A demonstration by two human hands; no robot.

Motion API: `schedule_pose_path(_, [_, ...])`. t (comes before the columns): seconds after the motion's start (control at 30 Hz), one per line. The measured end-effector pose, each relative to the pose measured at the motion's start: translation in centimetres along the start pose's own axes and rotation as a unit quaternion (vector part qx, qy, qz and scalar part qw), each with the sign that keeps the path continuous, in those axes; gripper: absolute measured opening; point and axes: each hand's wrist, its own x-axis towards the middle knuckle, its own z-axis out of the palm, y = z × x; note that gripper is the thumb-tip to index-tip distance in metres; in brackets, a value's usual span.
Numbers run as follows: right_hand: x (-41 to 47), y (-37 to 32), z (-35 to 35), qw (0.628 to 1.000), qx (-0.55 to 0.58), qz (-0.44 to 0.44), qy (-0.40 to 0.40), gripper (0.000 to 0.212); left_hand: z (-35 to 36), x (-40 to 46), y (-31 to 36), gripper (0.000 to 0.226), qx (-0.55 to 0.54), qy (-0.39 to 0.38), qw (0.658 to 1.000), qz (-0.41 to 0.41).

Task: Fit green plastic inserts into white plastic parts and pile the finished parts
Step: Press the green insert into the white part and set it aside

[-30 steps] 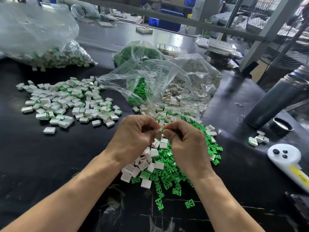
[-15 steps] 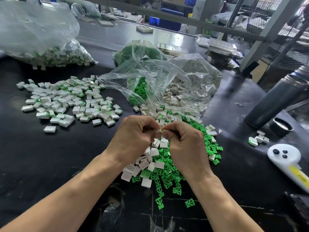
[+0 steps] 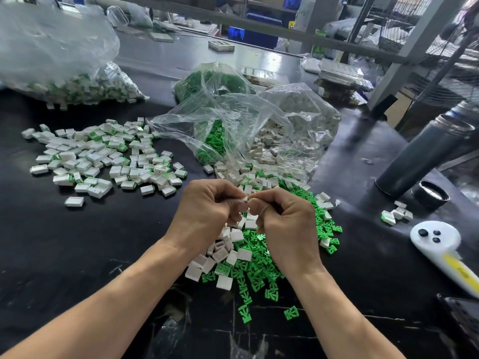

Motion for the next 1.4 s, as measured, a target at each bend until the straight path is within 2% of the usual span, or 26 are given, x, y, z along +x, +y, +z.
schedule_pose_path(0.17, [-0.2,0.0,-0.2,1.0,0.022,-0.006,0.002,0.025,0.1,-0.1,0.2,0.024,-0.007,-0.003,1.0,0.002])
schedule_pose_path(0.3, [-0.2,-0.4,-0.3,1.0,0.03,0.007,-0.001,0.021,0.1,0.0,0.4,0.016,-0.02,-0.008,1.0,-0.005])
schedule_pose_path(0.43, [0.2,-0.5,-0.5,0.998,-0.049,-0.027,-0.01,0.009,-0.3,-0.1,0.5,0.009,-0.004,-0.012,1.0,-0.006])
schedule_pose_path(0.57, [0.4,-0.7,-0.5,0.989,-0.128,-0.077,0.008,0.011,-0.4,0.1,0.3,0.01,0.03,-0.006,0.999,0.019])
schedule_pose_path(0.83, [0.0,-1.0,-0.6,1.0,0.0,0.01,-0.008,0.022,0.1,-0.1,0.4,0.022,0.024,0.014,0.999,0.02])
schedule_pose_path(1.0, [-0.1,-1.3,-0.7,0.999,0.048,0.024,-0.003,0.024,0.3,-0.4,0.4,0.024,0.003,0.021,0.999,0.027])
schedule_pose_path(1.13, [-0.1,-1.1,-0.9,0.999,0.043,0.028,-0.017,0.021,0.0,0.0,0.4,0.02,0.029,0.002,0.999,0.044])
schedule_pose_path(1.3, [0.4,-1.1,-1.0,0.989,0.13,0.058,-0.028,0.014,-0.1,0.2,0.0,0.013,0.003,-0.002,0.999,0.04])
schedule_pose_path(1.4, [0.5,-1.1,-0.6,0.991,0.113,0.072,-0.012,0.022,-0.1,0.4,-0.1,0.01,-0.025,0.003,1.0,0.019])
